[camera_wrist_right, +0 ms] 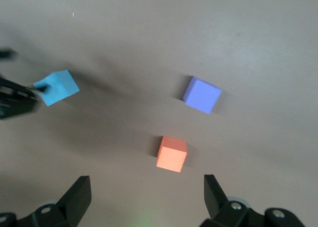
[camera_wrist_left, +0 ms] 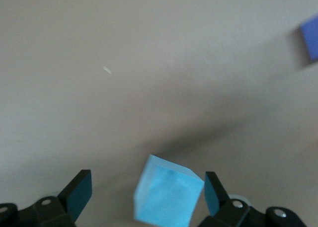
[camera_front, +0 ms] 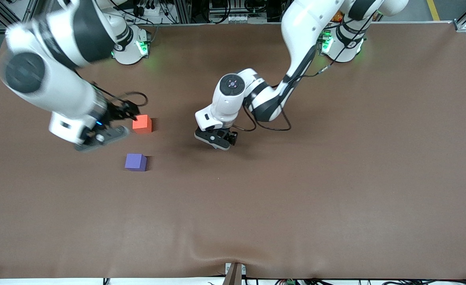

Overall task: Place blue block between orange and purple blocks
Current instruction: 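Grasp the blue block with the right gripper while the left gripper releases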

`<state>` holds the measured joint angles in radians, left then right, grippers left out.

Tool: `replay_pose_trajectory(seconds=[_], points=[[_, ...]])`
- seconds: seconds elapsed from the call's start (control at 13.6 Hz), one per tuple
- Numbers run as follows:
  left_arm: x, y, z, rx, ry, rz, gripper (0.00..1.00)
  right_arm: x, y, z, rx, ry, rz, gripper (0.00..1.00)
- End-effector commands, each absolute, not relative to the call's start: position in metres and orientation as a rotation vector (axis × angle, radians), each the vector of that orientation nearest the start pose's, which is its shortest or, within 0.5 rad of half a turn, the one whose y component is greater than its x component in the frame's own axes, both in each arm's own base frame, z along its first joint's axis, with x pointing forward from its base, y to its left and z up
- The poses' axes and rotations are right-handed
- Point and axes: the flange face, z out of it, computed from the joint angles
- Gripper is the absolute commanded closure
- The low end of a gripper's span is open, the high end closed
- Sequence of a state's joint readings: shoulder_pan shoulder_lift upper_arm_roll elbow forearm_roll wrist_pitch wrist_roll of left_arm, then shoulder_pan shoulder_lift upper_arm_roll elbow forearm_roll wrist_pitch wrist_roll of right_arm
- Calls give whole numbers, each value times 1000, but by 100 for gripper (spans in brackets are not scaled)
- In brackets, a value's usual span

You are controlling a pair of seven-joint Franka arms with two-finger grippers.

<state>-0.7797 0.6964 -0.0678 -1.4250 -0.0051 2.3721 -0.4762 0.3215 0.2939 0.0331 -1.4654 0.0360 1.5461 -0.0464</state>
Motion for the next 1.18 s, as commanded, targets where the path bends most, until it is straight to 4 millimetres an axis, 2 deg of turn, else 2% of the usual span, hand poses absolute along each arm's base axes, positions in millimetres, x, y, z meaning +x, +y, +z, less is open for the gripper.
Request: replay_pose_trajectory(seconds=[0.0, 0.15, 0.22, 0.29, 0.44, 0.59, 0.74, 0.81, 0.96, 1.1], points=[[543, -465, 421, -3225, 348, -268, 0, 570, 287, 475, -3063, -656, 344, 0], [581, -370, 477, -3206, 122, -206, 0, 559, 331, 453, -3137, -348, 328, 0], [597, -319, 500, -3198, 18, -189, 0, 555, 346, 441, -3156, -225, 319, 0], [603, -279, 520, -3185, -36, -160, 0, 554, 358, 428, -3165, -109, 325, 0], [599, -223, 549, -3143, -70, -89, 0, 548, 386, 394, -3150, 145, 310, 0], [597, -159, 583, -3117, -87, -100, 0, 552, 398, 356, -3091, 503, 271, 0], [591, -114, 605, -3111, -128, -94, 0, 538, 415, 336, -3053, 757, 270, 0], [587, -99, 613, -3109, -124, -100, 0, 533, 417, 319, -3030, 886, 267, 0], [579, -74, 627, -3109, -149, -114, 0, 512, 432, 287, -2940, 1108, 210, 0], [574, -56, 631, -3106, -166, -102, 0, 492, 439, 262, -2872, 1228, 167, 0]])
